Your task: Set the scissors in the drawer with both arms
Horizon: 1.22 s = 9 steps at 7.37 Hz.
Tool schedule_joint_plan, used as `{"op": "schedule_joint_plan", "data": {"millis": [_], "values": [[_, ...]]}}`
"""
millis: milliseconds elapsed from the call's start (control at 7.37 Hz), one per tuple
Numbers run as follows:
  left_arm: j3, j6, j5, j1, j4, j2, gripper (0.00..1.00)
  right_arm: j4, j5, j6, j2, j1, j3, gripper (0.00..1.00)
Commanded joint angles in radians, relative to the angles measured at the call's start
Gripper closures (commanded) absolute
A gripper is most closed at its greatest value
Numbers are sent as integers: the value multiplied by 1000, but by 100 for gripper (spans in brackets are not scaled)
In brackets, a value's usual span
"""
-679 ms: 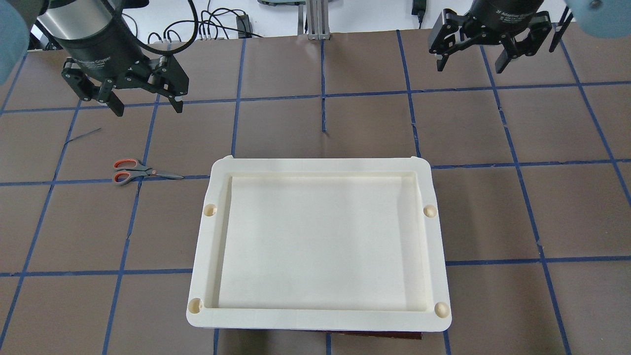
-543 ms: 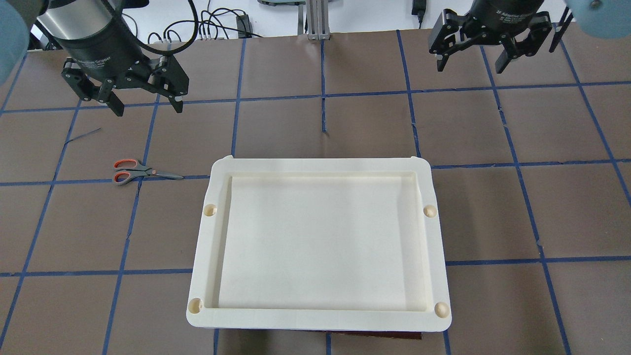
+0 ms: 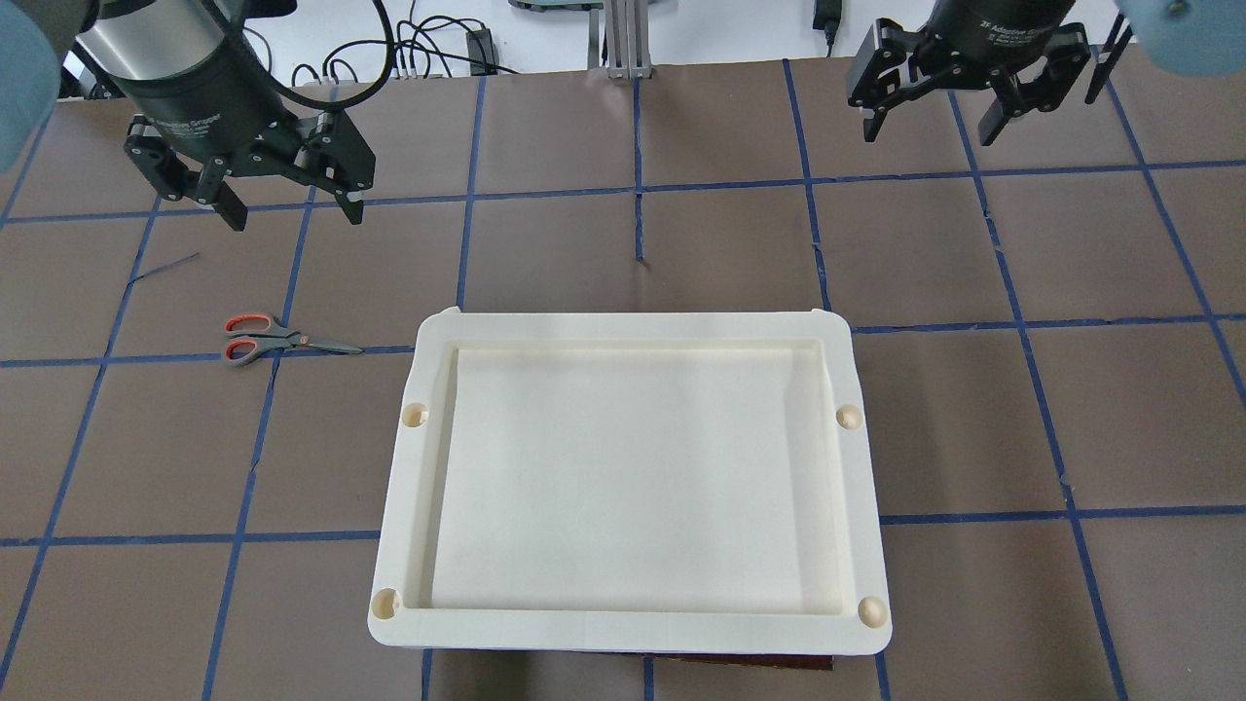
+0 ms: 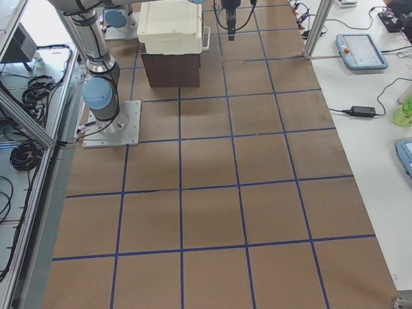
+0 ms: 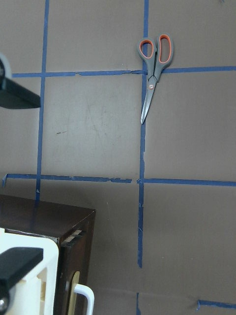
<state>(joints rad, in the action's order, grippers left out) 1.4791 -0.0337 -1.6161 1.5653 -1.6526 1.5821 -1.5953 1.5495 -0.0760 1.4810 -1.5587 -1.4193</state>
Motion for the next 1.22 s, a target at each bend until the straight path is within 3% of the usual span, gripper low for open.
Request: {"op": "schedule_joint_plan", "data": {"millis": [0, 271, 814, 1086], "values": [[3, 2, -1, -4, 1, -1, 0, -12, -40, 48, -37, -9, -4, 0], [3, 3, -2, -4, -1, -1, 0, -15, -94, 100, -149, -32, 63, 0], [4, 5, -2, -8, 2, 3, 0, -25, -97, 253, -345, -161, 186, 0], [36, 122, -8, -16, 8, 4, 0, -37, -156, 529, -373, -187, 194, 0]]}}
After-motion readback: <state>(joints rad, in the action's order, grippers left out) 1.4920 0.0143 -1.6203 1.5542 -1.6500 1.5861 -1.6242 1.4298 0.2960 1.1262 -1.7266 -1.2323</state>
